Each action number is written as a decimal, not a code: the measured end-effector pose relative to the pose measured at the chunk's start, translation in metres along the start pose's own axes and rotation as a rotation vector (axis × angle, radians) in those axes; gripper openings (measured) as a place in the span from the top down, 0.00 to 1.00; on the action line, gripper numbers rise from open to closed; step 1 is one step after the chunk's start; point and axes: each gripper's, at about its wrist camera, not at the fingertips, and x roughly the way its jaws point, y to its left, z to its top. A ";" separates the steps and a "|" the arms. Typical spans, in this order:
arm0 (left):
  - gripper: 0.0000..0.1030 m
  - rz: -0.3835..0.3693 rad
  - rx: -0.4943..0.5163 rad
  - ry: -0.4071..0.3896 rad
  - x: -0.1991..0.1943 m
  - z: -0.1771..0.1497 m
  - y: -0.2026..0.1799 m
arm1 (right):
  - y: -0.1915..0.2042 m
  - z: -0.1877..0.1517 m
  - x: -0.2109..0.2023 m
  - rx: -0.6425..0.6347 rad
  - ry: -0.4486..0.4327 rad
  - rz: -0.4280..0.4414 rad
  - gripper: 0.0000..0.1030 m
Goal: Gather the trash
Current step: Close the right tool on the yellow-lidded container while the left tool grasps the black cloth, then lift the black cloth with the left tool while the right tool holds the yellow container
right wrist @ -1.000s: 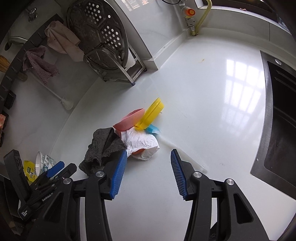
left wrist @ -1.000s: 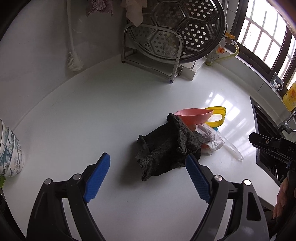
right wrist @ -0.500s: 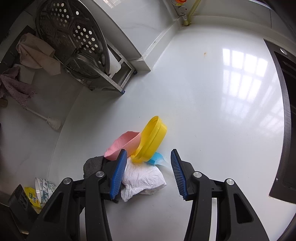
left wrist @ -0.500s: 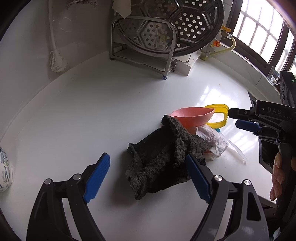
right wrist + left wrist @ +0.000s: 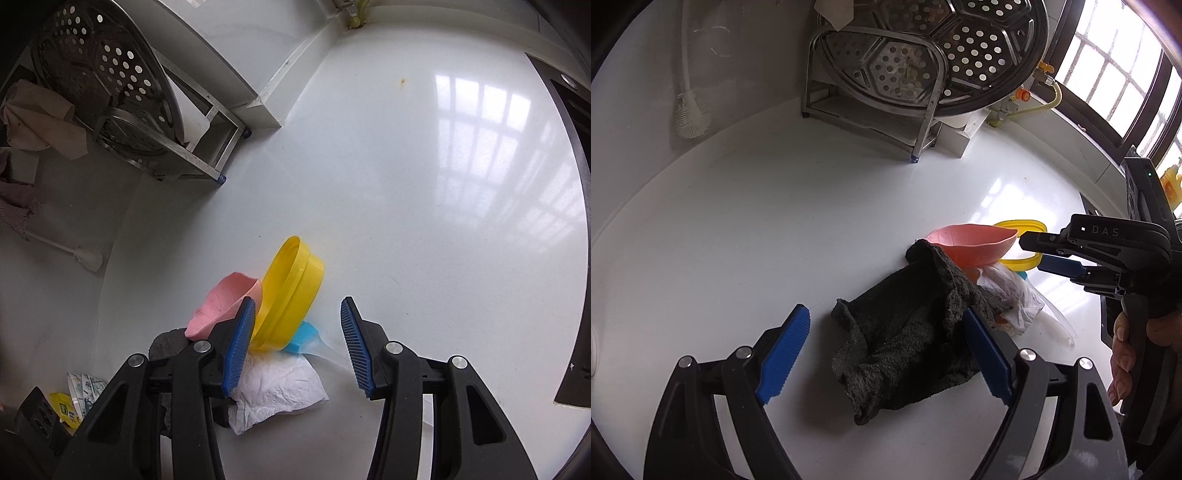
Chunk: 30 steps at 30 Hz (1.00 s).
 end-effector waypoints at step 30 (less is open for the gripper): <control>0.87 -0.093 -0.033 -0.017 -0.025 -0.001 0.003 | 0.003 -0.006 -0.017 -0.022 -0.049 0.051 0.85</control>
